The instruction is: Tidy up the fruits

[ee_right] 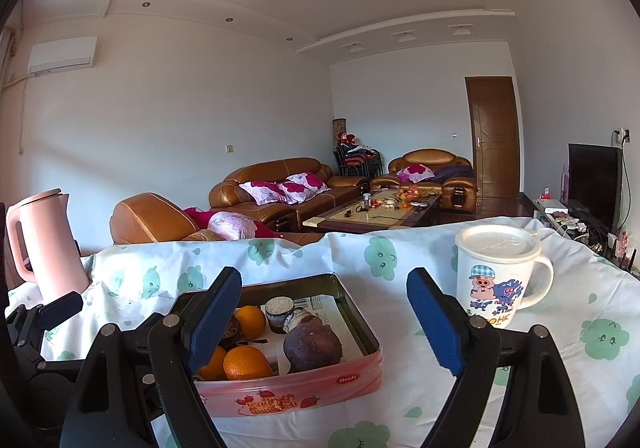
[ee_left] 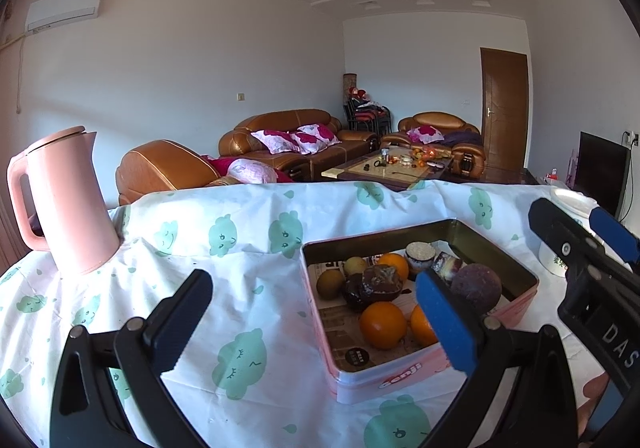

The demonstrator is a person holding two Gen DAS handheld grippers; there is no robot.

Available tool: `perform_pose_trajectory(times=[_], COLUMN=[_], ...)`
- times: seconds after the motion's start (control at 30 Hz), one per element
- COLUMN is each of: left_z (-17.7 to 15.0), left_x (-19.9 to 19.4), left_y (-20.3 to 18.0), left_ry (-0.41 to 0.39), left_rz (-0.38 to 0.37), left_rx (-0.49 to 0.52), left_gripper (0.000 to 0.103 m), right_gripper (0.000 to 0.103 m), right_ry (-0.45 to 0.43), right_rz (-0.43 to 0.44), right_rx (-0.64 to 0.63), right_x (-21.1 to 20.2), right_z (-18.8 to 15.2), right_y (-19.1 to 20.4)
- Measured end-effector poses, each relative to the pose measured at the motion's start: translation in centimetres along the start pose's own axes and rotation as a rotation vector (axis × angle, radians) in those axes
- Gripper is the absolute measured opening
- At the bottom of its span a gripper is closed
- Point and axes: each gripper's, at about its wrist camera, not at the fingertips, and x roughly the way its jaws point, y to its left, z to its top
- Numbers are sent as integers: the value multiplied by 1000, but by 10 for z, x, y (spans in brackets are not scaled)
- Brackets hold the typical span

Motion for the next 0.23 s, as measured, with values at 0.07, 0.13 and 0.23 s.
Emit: perform_pose_trajectory(times=[0.07,0.13,0.23], left_z=[0,0,-1], left_x=[0,0,2], left_y=[0,0,0], left_ry=[0,0,6], left_rz=[0,1,6], left_rx=[-1,-1,-1], left_gripper=[103,103,103], right_gripper=[86,86,86], right_ry=[2,4,4], right_rz=[0,0,-2], right_rx=[-1,-1,0], right_x=[0,0,0], right_z=[0,0,0], right_y=[0,-1,-1])
